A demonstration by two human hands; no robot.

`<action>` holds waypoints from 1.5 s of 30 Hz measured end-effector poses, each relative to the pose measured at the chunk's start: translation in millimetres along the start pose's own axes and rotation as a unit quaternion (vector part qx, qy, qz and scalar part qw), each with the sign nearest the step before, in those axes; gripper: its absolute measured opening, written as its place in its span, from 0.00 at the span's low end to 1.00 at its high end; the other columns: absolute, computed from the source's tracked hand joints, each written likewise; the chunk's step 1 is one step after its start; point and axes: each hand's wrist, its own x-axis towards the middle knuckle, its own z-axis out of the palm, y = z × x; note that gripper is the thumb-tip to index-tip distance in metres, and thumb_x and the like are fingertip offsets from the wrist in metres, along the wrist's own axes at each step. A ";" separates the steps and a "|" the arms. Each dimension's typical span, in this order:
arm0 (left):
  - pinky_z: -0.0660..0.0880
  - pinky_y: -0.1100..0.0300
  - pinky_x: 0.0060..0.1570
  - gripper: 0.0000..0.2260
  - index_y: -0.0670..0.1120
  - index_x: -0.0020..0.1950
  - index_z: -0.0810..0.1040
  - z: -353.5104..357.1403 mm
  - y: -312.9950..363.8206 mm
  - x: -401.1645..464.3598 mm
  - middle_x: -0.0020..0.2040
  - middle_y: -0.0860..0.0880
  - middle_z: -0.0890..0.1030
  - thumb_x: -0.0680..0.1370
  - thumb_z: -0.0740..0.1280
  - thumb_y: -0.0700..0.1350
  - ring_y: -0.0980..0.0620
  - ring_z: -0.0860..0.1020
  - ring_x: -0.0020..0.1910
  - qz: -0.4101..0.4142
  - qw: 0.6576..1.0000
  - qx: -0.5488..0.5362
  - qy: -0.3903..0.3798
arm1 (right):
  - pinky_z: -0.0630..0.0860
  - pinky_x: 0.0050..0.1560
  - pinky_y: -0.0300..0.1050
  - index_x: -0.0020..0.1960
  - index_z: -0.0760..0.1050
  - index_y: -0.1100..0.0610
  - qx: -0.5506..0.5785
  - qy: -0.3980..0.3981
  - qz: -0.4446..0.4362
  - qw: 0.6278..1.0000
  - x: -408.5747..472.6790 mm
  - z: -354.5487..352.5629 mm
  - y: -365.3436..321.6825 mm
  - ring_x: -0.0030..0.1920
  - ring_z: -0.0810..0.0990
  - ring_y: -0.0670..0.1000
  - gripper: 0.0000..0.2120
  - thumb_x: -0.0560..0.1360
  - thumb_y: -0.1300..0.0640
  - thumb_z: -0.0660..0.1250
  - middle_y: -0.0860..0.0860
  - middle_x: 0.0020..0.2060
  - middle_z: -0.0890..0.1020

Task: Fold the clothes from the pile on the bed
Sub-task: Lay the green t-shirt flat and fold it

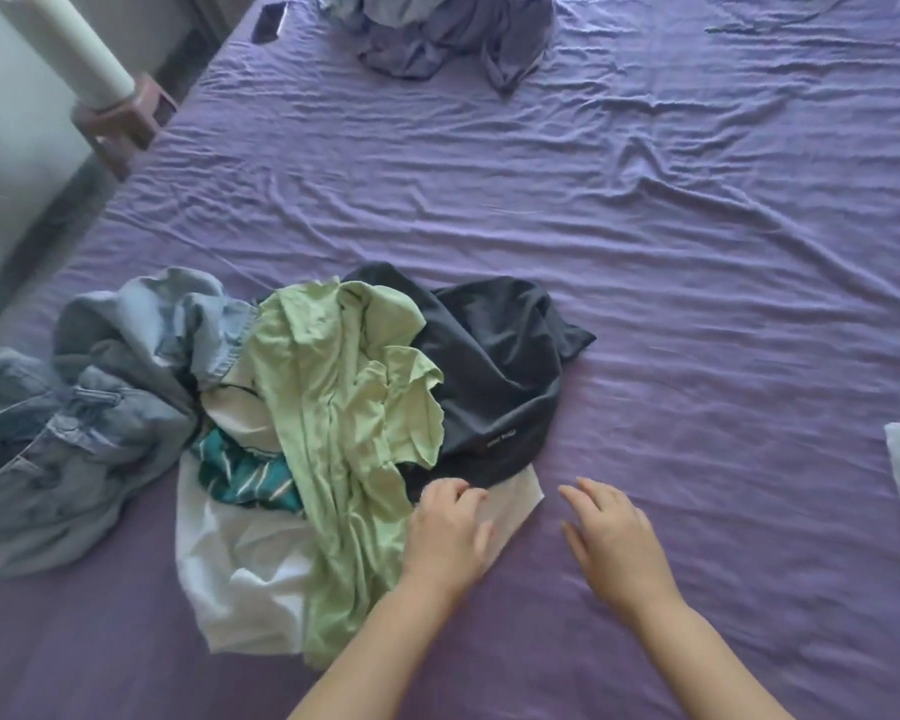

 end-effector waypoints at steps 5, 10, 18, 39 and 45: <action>0.61 0.59 0.66 0.17 0.49 0.66 0.74 -32.8 -64.7 28.0 0.66 0.49 0.70 0.77 0.63 0.50 0.50 0.63 0.67 -0.054 0.998 0.005 0.034 | 0.70 0.57 0.51 0.66 0.72 0.55 0.010 -0.021 -0.035 0.999 50.6 27.8 -56.8 0.66 0.70 0.55 0.19 0.75 0.57 0.65 0.53 0.66 0.73; 0.60 0.55 0.67 0.26 0.52 0.73 0.62 -48.1 -101.1 48.9 0.70 0.47 0.65 0.76 0.66 0.52 0.47 0.63 0.69 -0.150 0.984 0.048 0.084 | 0.70 0.59 0.50 0.67 0.70 0.54 0.038 -0.056 -0.058 0.996 82.8 56.9 -100.6 0.66 0.68 0.54 0.19 0.77 0.53 0.63 0.50 0.65 0.72; 0.66 0.69 0.49 0.12 0.47 0.62 0.77 -66.0 -83.9 33.9 0.56 0.49 0.76 0.78 0.64 0.44 0.56 0.74 0.51 -0.180 0.933 -0.273 0.149 | 0.71 0.59 0.42 0.69 0.67 0.56 0.301 0.020 0.018 0.953 85.4 56.1 -123.1 0.58 0.75 0.50 0.23 0.75 0.58 0.67 0.47 0.55 0.76; 0.73 0.65 0.47 0.07 0.55 0.44 0.83 -140.9 -60.8 -68.1 0.45 0.54 0.83 0.69 0.72 0.54 0.60 0.79 0.46 -0.135 0.855 -0.452 0.217 | 0.58 0.68 0.47 0.56 0.76 0.50 -0.061 -0.102 -0.073 0.990 87.3 55.3 -80.3 0.70 0.62 0.50 0.10 0.78 0.54 0.60 0.45 0.59 0.77; 0.77 0.61 0.44 0.03 0.53 0.42 0.80 -195.8 -27.2 -76.8 0.39 0.52 0.80 0.71 0.67 0.50 0.54 0.78 0.41 -0.062 0.754 -0.622 0.203 | 0.66 0.64 0.41 0.71 0.63 0.49 0.273 -0.074 -0.141 0.949 73.5 -23.2 -130.0 0.66 0.69 0.46 0.30 0.73 0.53 0.70 0.46 0.66 0.71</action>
